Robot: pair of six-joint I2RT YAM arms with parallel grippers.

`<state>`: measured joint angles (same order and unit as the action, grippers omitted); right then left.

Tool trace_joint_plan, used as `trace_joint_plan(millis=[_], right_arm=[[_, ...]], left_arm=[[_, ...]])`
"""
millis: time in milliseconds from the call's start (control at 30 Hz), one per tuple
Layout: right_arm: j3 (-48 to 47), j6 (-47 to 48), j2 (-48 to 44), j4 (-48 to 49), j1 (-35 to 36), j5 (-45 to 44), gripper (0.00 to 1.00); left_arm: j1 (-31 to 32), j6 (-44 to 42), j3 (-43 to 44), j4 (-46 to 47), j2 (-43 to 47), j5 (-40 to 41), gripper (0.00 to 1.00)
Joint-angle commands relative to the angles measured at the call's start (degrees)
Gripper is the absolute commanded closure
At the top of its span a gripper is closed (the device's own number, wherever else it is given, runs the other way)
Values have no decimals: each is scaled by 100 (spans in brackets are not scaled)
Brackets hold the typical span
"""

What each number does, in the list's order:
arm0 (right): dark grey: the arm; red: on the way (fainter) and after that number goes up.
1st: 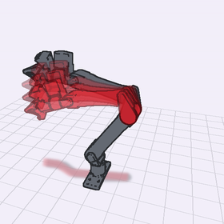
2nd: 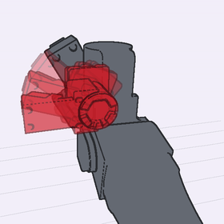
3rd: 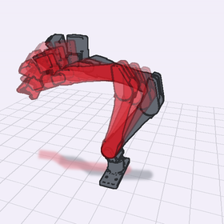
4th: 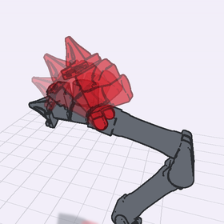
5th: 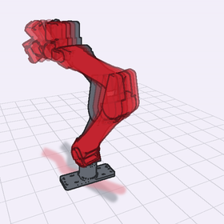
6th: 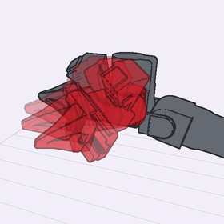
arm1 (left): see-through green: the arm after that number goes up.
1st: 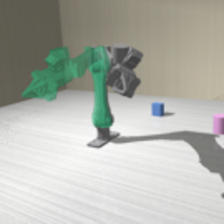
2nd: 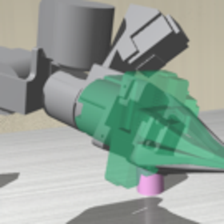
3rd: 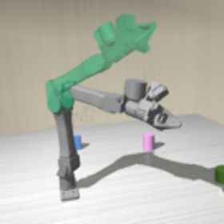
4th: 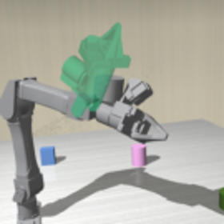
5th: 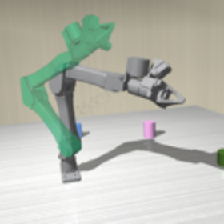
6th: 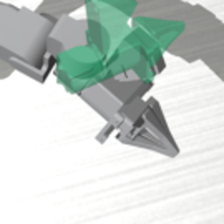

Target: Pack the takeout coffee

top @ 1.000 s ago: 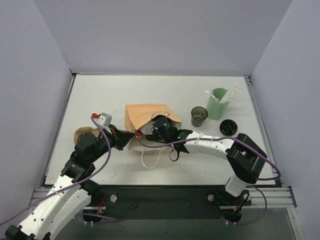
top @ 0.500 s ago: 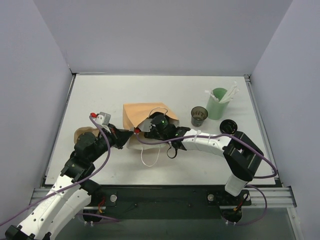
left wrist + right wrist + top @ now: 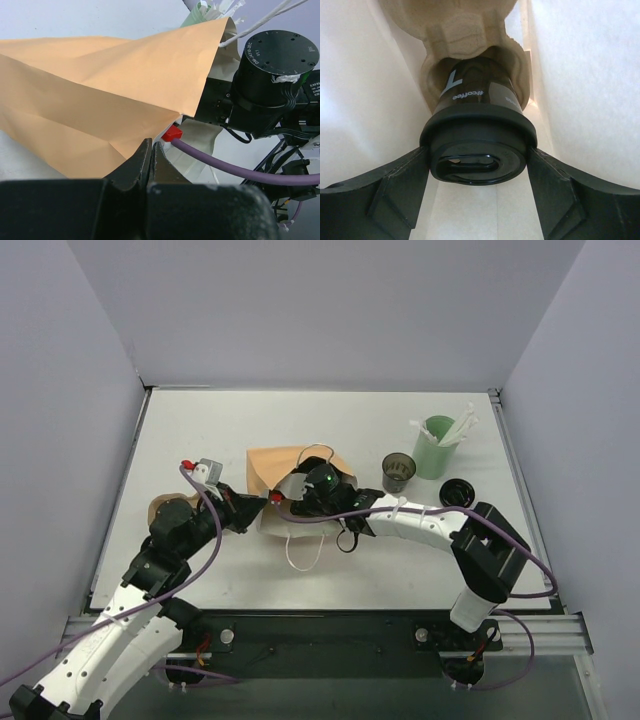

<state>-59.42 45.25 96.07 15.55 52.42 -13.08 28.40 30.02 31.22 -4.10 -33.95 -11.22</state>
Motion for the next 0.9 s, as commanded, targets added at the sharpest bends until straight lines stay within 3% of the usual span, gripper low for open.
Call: trace_joint_plan(millis=[0, 867], right_arm=[[-219, -201, -352, -333, -197, -89, 21], [-579, -482, -827, -1397, -285, -133, 15]], left_arm=[[25, 118, 332, -91, -58, -73, 100], [25, 74, 481, -118, -261, -64, 100]])
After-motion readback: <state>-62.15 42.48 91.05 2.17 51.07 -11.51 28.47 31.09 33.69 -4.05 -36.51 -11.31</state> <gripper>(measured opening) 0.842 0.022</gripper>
